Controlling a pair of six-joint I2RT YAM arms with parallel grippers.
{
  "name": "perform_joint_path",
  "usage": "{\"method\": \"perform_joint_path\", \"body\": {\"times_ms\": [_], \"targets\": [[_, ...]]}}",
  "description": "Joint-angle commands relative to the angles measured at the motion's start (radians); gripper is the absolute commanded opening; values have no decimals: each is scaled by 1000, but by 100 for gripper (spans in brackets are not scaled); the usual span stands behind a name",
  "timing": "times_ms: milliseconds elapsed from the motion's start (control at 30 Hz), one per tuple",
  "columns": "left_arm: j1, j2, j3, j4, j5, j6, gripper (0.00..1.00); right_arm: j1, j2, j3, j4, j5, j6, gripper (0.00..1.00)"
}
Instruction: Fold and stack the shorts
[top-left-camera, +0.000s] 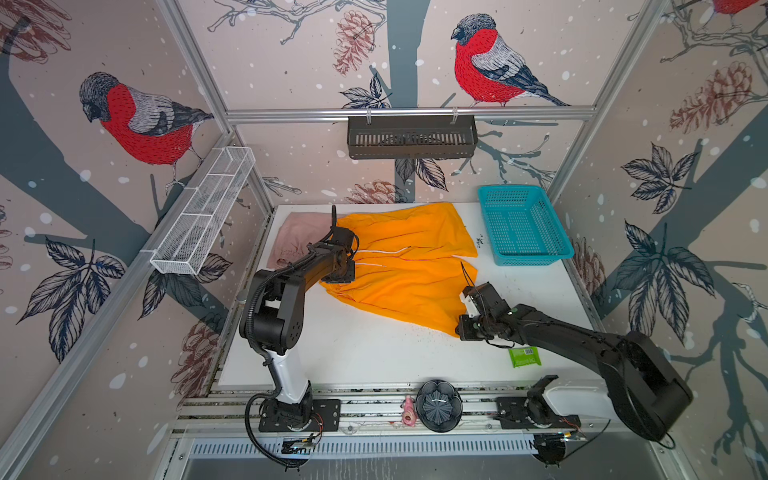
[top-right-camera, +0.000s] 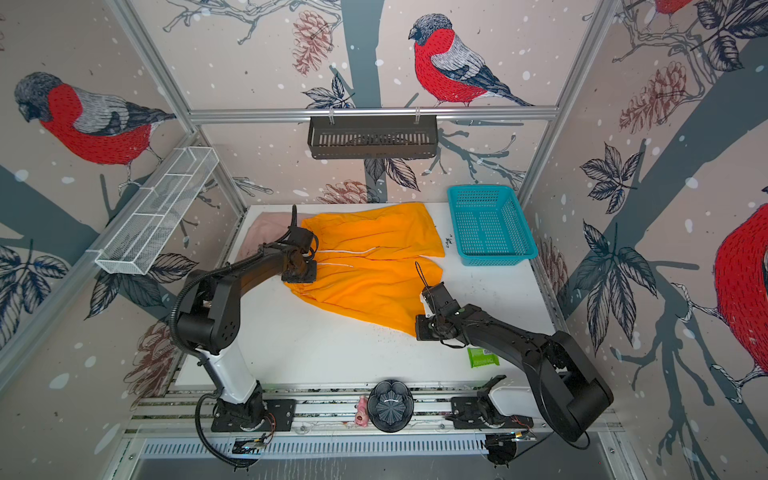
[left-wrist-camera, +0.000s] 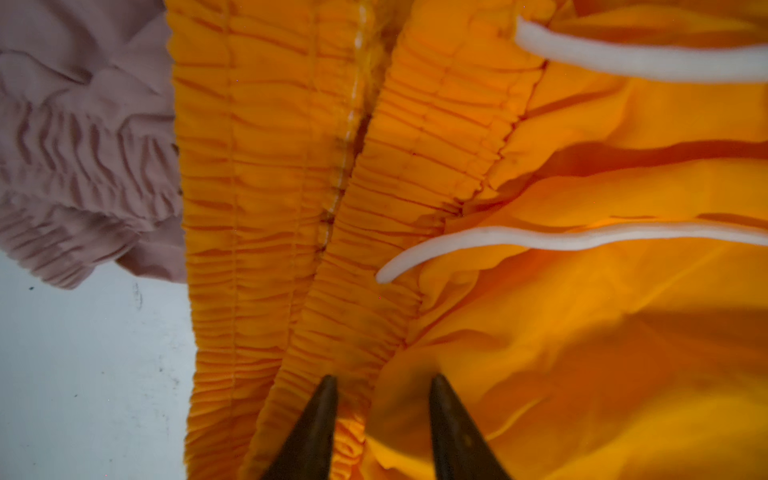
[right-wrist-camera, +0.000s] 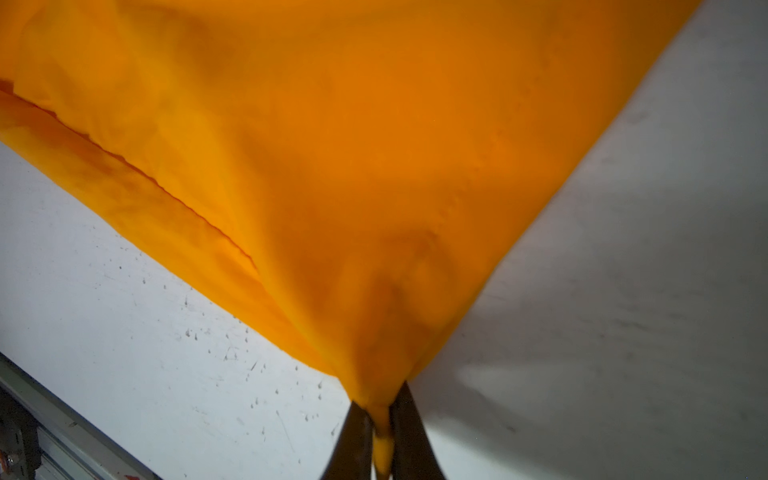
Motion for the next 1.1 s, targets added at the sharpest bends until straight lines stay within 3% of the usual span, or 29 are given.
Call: {"method": "perform_joint_path", "body": {"times_ms": [0,200,400,433,467,500,567,600,667,700,833,1067], "targets": [[-1,2,-7,6,2,-24,3,-9,-11,-7,-31,26,-23,11],[0,-70,0,-39,-39,-50,0,-45,-38,-8,-91,47,-27,9],[-1,-205,-29,-119,-181,-103,0,-137,-72,-3,-134,17,-11,9],[-1,-216,-38,-91,-155,-91,3,-145,-68,0,-134,21,-13,9],[-1,-226,-58,-32,-97,-70,22,-149,-65,-1,-127,23,-16,10],[-1,-229,-71,23,-36,-49,34,-153,-62,-3,-119,22,-18,11],[0,-216,-77,124,64,-45,35,-155,-52,0,-113,22,-21,10],[-1,-201,-76,161,97,-34,42,-154,-48,3,-112,22,-22,10],[-1,-148,-46,205,119,-20,65,-154,-49,5,-110,29,-21,17],[-1,-122,-26,214,120,-14,69,-154,-52,4,-104,32,-19,20],[-1,-15,47,252,122,10,73,-162,-59,5,-75,37,-17,32],[3,107,108,274,110,25,67,-167,-56,-11,-54,40,-14,34]]}}
